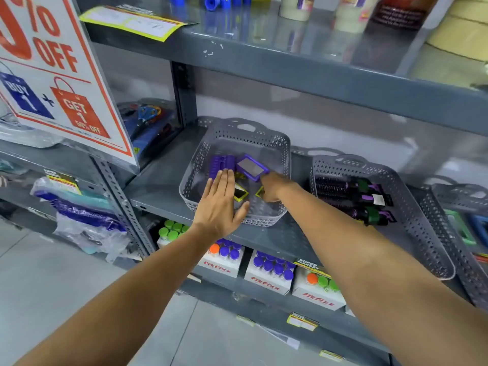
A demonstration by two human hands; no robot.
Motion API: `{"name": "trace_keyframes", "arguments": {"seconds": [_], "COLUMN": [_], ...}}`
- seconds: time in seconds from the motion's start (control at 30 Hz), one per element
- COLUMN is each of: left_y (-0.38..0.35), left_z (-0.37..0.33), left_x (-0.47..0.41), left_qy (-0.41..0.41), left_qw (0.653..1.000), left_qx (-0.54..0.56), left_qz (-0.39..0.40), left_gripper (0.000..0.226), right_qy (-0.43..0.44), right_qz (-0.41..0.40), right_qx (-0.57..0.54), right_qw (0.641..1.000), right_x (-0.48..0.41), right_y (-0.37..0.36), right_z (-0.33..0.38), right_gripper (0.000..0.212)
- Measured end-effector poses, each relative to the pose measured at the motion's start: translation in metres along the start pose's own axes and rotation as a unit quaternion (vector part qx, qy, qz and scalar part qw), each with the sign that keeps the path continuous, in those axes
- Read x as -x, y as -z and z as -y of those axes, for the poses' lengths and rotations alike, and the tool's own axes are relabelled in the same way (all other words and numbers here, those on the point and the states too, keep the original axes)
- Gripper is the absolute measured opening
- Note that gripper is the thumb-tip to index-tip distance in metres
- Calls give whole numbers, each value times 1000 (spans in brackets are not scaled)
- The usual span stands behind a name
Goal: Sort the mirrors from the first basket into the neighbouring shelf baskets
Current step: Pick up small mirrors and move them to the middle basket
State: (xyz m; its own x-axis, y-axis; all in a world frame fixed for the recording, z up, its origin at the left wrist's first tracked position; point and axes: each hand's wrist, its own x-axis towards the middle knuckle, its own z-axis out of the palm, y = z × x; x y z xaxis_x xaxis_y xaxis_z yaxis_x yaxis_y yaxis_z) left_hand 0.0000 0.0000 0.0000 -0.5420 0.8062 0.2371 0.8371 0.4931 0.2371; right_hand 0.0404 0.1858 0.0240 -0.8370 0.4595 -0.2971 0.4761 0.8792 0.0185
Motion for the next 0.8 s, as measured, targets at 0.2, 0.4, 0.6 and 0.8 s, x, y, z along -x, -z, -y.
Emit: {"name": "trace_keyframes", "arguments": {"seconds": [0.2, 0.4, 0.6, 0.8], "left_y": [1, 1, 3, 9], "left_z": [0, 5, 1, -9], "left_x": [0, 2, 2, 1], "left_qy": [-1, -1, -14, -16], "left_qw": [1000, 1000, 1000, 999], "left_qx": [-14, -31, -17, -44], "left_qz": [-3, -1, 3, -3], "left_gripper": [81, 87, 97, 57], "right_qy": [-1, 20, 61, 61], "right_qz": [26, 8, -98, -201], "right_qx": [-9, -21, -119, -185], "right_qw": [1000, 1000, 986, 960], "right_x": [-1, 2, 21, 68], "right_y": [0, -2, 13, 53], "right_z": [0, 2, -21, -87], "right_gripper": [44, 38, 33, 29]}}
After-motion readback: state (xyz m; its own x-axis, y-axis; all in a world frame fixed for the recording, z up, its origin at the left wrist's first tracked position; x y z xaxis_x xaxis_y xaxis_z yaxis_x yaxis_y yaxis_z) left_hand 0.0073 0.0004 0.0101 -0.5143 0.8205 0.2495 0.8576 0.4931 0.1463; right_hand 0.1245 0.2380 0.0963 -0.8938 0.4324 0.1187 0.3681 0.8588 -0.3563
